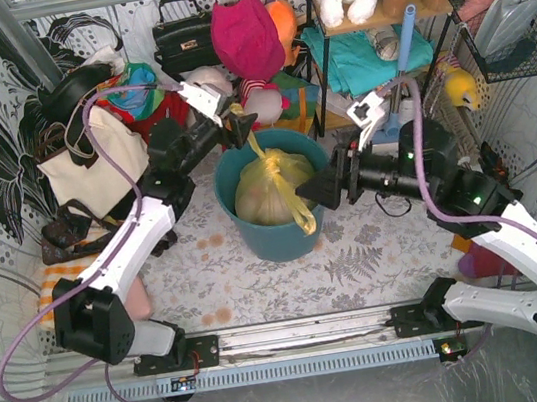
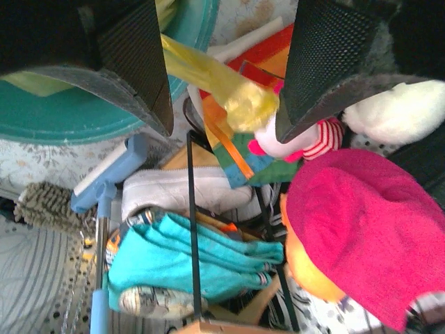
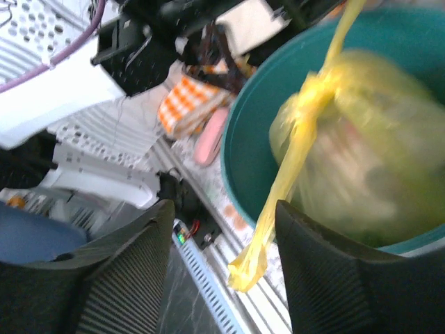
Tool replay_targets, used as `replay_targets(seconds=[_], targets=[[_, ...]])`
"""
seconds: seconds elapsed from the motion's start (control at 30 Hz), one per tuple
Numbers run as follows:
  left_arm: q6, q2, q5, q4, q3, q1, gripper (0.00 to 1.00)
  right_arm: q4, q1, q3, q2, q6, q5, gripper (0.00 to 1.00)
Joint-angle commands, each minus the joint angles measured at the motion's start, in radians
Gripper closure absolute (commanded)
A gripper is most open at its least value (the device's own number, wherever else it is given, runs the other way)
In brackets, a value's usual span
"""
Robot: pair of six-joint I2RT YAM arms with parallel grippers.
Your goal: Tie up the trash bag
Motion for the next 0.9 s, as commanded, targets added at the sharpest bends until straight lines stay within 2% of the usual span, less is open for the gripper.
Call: replay_targets(seconds=[0.0, 0.03, 0.1, 0.13, 0.3, 0.43, 0.57, 0.67, 0.87], targets=[[-0.052, -0.090, -0.035, 0.067, 0.055, 0.024, 0.28, -0.056, -0.001, 0.138, 0.005, -0.101, 0.214, 0.35], [-0.068, -0.109, -0.066, 0.066, 0.054, 0.027, 0.23, -0.072, -0.001, 0.158, 0.010, -0.123, 0.276, 0.32], [-0.087, -0.158, -0.169, 0.071, 0.028, 0.028, 0.04, -0.097, -0.002, 0.182, 0.026, -0.174, 0.397, 0.25], [-0.094, -0.186, -0.234, 0.072, -0.004, 0.028, 0.01, -0.103, -0.001, 0.183, 0.033, -0.201, 0.458, 0.22], [-0.142, -0.340, -0.567, 0.058, -0.183, 0.028, 0.02, -0.058, -0.004, 0.103, 0.068, -0.351, 0.818, 0.11], [-0.207, -0.449, -0.779, -0.014, -0.342, 0.028, 0.02, 0.149, -0.060, -0.098, 0.043, -0.487, 1.062, 0.01], [-0.244, -0.512, -0.944, -0.004, -0.542, 0.028, 0.02, 0.295, -0.268, -0.332, -0.008, -0.453, 1.061, 0.03], [-0.255, -0.508, -1.052, 0.073, -0.682, 0.030, 0.02, 0.403, -0.409, -0.490, -0.022, -0.428, 1.006, 0.03], [-0.266, -0.390, -1.139, 0.288, -0.869, 0.030, 0.02, 0.648, -0.572, -0.733, 0.079, -0.458, 0.893, 0.03]])
